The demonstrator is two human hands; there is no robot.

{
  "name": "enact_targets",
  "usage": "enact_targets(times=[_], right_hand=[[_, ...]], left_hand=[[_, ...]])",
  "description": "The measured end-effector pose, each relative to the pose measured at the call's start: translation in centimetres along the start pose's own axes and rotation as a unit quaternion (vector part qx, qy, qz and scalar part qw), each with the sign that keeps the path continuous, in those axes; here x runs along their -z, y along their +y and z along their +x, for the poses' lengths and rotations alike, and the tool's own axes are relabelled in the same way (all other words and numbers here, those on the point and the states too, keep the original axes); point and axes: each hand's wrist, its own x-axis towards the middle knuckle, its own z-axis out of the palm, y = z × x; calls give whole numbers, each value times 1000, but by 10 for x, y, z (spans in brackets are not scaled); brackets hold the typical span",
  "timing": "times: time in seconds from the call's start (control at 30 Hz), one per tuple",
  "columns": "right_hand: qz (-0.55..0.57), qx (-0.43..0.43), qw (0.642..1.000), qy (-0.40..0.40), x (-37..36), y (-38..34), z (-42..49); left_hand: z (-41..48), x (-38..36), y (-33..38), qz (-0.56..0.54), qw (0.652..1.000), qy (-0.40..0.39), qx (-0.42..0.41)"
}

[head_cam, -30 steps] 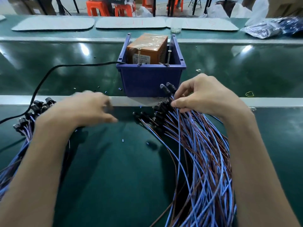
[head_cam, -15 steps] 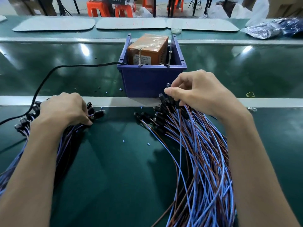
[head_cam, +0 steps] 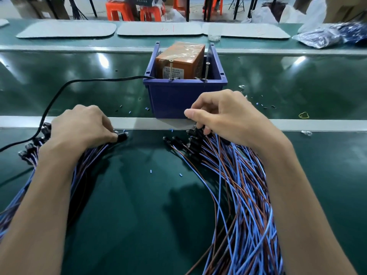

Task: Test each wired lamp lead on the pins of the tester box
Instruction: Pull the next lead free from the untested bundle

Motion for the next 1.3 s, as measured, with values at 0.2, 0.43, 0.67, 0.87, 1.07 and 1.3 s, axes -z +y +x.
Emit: enact_targets(times=[0.2,0.43,0.67,0.87,1.07,1.3], right_hand=[[73,12,997,-14,-9,-3,2],[171,38,979,-107,-17,-12,0],[265,30,964,-6,-11,-13,2],[357,-46,919,159,5,-16,2],[509,-49,835,206,14,-15,3],[375,-95,901,195,28,3,1]], left_hand=[[-19,13,29,-239,956,143,-96],[-63,36,84,-560,774,149,-255],[-76,39,99,-645,717,76,-253],[-88,31,127,-596,742,-286,-115],[-68,22,116,-827,501,-244,72],[-54,21,104,-837,540,-40,78]])
